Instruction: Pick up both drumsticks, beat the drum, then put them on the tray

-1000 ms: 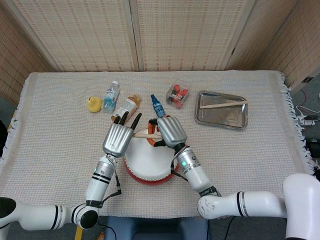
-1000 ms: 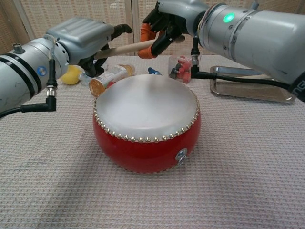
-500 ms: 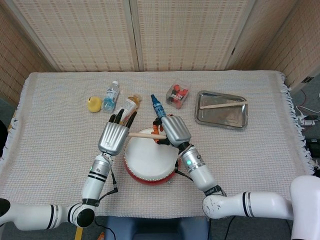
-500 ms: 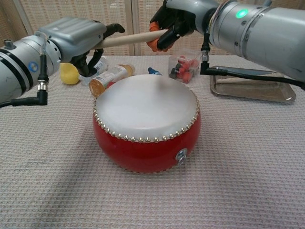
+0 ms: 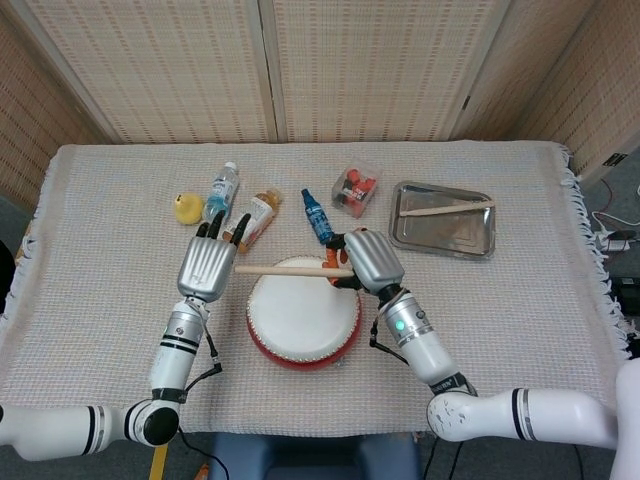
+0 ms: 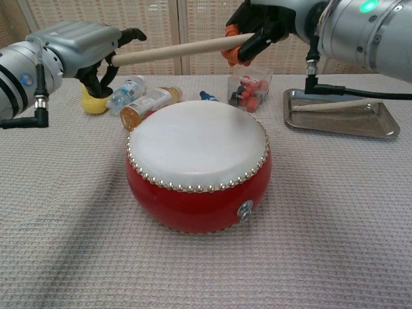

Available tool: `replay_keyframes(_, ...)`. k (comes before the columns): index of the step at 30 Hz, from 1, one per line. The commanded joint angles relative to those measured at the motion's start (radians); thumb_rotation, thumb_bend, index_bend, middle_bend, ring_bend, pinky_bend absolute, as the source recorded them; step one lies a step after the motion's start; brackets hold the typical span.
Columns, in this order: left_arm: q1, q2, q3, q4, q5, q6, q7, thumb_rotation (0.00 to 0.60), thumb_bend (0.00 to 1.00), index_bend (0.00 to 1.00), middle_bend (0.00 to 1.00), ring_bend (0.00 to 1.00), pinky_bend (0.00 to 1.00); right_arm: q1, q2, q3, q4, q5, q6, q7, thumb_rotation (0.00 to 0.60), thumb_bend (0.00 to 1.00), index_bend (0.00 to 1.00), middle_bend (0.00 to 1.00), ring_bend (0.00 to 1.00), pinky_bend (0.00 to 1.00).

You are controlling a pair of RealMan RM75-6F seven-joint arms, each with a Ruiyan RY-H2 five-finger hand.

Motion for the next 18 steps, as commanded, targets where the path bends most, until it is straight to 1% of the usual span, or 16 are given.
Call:
replay_keyframes(1, 0.016, 0.025, -0.008, 0.001, -0.011, -0.006, -0.034, 0.6, 0.31, 0.0, 0.09, 0.05, 0.24, -0.037, 0.059, -0.011, -0.05, -0.022, 0.004, 0.019, 0.6, 0.65, 0.85, 0.56, 0.55, 0.37)
replay_keyframes(10, 0.05, 0.077, -0.007, -0.004, -0.02, -0.006, -0.094, 0.6, 0.31, 0.0, 0.09, 0.05, 0.24, -0.122, 0.186, -0.038, -0.108, -0.08, 0.01, 0.082, 0.6, 0.65, 0.85, 0.56, 0.55, 0.37)
replay_keyframes(15, 0.073, 0.098, 0.011, -0.01, 0.005, 0.007, -0.117, 0.6, 0.31, 0.0, 0.09, 0.05, 0.24, -0.181, 0.254, -0.053, -0.092, -0.108, 0.006, 0.15, 0.6, 0.65, 0.85, 0.56, 0.55, 0.37)
replay_keyframes(18, 0.087, 0.107, 0.022, -0.019, 0.028, 0.02, -0.133, 0.6, 0.31, 0.0, 0.09, 0.05, 0.24, -0.211, 0.276, -0.061, -0.051, -0.117, -0.009, 0.203, 0.6, 0.65, 0.85, 0.56, 0.55, 0.37)
